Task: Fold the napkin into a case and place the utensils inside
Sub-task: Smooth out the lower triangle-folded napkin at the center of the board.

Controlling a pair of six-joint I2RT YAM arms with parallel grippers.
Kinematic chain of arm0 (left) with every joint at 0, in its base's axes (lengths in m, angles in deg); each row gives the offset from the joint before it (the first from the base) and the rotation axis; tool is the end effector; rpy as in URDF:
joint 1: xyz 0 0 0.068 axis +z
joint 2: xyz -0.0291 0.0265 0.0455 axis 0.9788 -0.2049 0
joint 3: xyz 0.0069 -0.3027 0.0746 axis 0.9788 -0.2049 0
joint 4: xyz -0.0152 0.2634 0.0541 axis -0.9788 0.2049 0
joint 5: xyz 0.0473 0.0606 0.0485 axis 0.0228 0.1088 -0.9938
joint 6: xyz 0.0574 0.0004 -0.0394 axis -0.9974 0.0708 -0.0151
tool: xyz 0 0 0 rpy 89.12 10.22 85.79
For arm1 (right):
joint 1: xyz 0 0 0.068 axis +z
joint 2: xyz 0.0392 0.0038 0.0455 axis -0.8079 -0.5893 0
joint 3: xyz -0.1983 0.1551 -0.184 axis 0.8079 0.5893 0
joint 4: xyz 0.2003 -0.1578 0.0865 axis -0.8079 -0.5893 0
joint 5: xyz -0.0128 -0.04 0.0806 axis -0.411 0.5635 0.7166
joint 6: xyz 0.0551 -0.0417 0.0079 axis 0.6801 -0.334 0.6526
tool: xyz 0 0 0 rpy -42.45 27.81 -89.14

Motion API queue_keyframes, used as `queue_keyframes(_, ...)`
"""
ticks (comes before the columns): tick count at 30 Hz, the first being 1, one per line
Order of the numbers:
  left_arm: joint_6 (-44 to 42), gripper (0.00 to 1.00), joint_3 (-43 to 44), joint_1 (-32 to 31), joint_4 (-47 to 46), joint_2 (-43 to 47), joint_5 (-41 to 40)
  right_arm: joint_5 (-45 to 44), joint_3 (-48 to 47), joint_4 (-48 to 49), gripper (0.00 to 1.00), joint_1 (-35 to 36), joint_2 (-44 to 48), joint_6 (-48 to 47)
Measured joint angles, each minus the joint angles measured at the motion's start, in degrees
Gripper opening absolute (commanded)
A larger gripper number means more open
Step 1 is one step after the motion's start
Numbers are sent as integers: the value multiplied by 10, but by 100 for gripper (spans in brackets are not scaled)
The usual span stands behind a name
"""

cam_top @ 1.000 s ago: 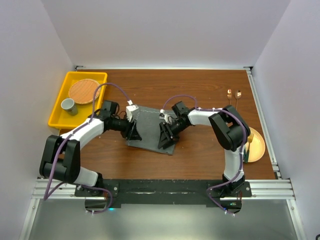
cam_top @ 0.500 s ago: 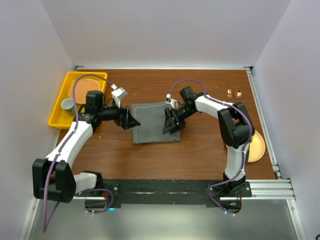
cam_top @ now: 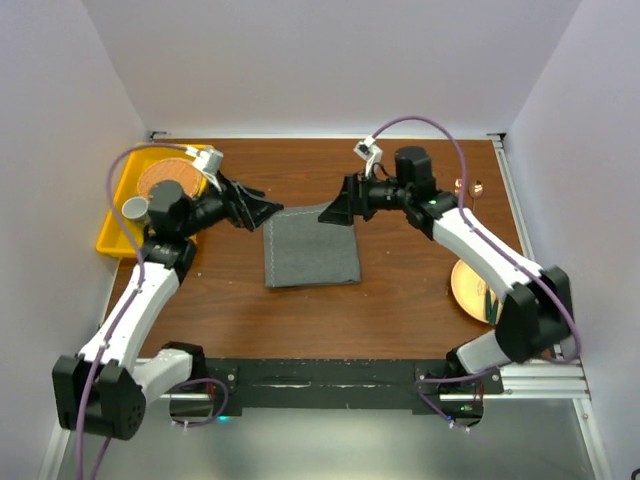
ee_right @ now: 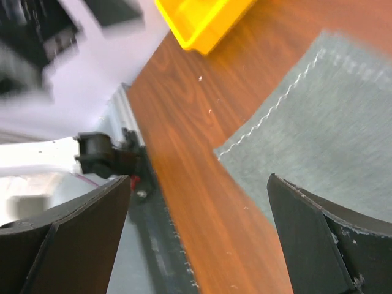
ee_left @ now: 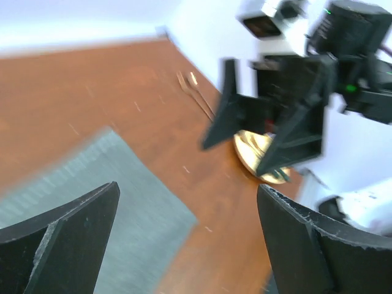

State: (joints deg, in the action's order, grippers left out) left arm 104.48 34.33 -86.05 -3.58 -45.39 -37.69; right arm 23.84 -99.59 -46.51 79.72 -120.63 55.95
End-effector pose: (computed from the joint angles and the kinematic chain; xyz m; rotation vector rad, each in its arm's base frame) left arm 0.2330 -0.0722 0.3779 0.3048 1.6787 -1.1279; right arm 0.2980 0.1883 0.3629 -0.5949 2.0052 1.3003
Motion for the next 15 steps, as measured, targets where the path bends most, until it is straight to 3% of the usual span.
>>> queue_keyframes(7,158,100,-157,-83,-65,-99,29,42,158,92,98,24,-99,190)
queue_keyframes(15,308,100,-237,-99,-204,-203,40,78,167,161,98,37,-165,254)
